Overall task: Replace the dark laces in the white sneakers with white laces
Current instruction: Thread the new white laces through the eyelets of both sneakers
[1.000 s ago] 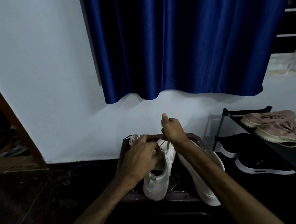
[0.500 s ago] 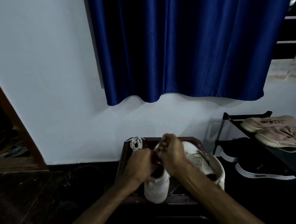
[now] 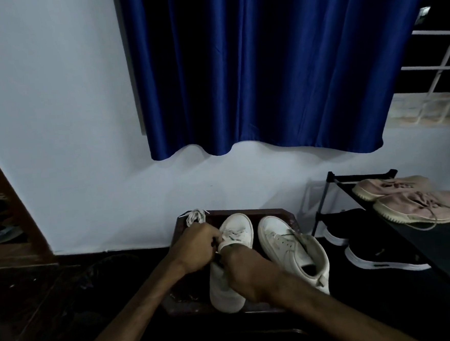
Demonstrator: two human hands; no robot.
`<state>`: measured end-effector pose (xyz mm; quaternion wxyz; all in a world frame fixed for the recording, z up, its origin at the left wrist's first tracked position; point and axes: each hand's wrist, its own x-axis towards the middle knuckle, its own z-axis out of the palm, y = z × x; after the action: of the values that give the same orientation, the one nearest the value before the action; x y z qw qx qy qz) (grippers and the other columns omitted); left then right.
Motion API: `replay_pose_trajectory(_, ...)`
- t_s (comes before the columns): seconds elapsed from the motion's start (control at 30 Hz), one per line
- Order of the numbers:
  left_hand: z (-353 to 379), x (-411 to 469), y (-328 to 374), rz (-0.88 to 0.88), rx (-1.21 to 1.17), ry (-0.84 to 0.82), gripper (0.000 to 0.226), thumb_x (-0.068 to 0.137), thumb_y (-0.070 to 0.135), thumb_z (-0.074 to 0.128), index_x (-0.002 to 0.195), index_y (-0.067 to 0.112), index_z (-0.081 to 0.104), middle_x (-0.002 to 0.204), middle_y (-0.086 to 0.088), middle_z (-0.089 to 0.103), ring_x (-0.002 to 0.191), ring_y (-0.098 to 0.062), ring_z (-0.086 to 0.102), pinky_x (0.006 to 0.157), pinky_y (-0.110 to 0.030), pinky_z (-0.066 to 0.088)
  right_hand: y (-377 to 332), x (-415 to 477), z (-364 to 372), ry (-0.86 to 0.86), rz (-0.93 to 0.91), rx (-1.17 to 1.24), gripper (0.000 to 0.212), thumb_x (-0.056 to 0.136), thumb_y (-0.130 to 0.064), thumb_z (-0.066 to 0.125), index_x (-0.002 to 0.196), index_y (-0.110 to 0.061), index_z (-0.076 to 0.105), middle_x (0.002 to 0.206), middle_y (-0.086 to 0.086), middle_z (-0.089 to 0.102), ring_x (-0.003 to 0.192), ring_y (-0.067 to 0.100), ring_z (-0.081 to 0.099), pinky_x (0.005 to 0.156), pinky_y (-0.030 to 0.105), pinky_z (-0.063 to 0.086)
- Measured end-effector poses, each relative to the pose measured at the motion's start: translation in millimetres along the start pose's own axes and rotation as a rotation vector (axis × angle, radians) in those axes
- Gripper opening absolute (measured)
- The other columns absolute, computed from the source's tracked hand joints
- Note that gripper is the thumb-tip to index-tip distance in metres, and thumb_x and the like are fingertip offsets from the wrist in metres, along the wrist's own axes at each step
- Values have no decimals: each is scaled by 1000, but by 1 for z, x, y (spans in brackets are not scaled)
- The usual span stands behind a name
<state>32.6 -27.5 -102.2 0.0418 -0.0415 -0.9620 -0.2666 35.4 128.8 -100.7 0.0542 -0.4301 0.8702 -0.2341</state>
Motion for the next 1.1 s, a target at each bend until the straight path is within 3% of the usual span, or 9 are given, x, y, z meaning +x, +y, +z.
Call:
replay_pose_trajectory(0.13,0,-4,2,23,-59,-7,11,78,8,67,77,15,76,61,3,65,50,3,53,54,-12,38,-3,12,-16,-323,156,-299,27,94,-5,50,118,5,57,120,23,59,110,37,58,83,34,44)
replay_pose_trajectory(0.23,-4,-4,11,25,-58,-22,7,79,12,70,76,14,76,60,5,62,46,4,51,47,-7,35,-9,25,-25,-565,79,-601,34,97,-4,45,128,7,52,129,23,57,116,37,57,80,36,44)
replay_pose_trajectory(0.33,-9,-1,12,-1,-36,-98,27,78,-2,57,86,12,77,80,-2,73,60,-3,60,49,-6,41,-13,29,-25,-515,-87,-801,36,100,-4,37,133,7,49,135,23,53,121,39,53,83,44,46)
replay_pose_trajectory(0.43,-10,1,8,-4,-52,-88,28,75,-2,60,91,12,78,87,-2,76,74,-10,69,61,-13,52,-7,27,-29,-513,-351,-984,33,101,-6,35,123,10,54,123,25,59,106,40,61,66,40,43)
replay_pose_trajectory(0.57,-5,3,10,-19,-93,-43,9,80,16,69,81,14,77,73,0,73,57,-19,70,46,-17,50,18,29,-31,-680,-368,-1027,29,93,-10,54,118,3,59,105,19,63,104,39,64,80,43,53)
replay_pose_trajectory(0.6,-5,4,10,-32,-102,-38,9,80,17,69,79,14,77,72,-1,73,56,-19,69,46,-19,51,16,27,-31,-603,-319,-981,27,94,-11,51,116,0,61,99,17,64,101,38,65,76,41,53)
replay_pose_trajectory(0.77,-5,2,11,-52,-102,-29,13,77,14,69,85,14,79,85,-2,76,73,-7,67,59,-6,40,2,13,-38,-412,-473,-1132,11,61,-11,65,56,-21,64,55,-5,63,45,12,60,35,17,38)
replay_pose_trajectory(0.97,-4,-4,8,-95,-161,15,8,75,20,73,80,19,79,75,5,74,63,-4,67,57,-16,49,1,6,-28,-258,-449,-1077,7,63,-14,68,64,-20,69,63,-5,67,52,10,62,40,21,37)
replay_pose_trajectory(1.1,-5,-6,14,-79,-128,-9,10,82,14,70,88,13,78,75,3,72,41,6,53,44,-8,41,-4,7,-41,-439,-332,-891,21,91,2,46,106,5,60,107,20,64,96,36,63,76,42,54)
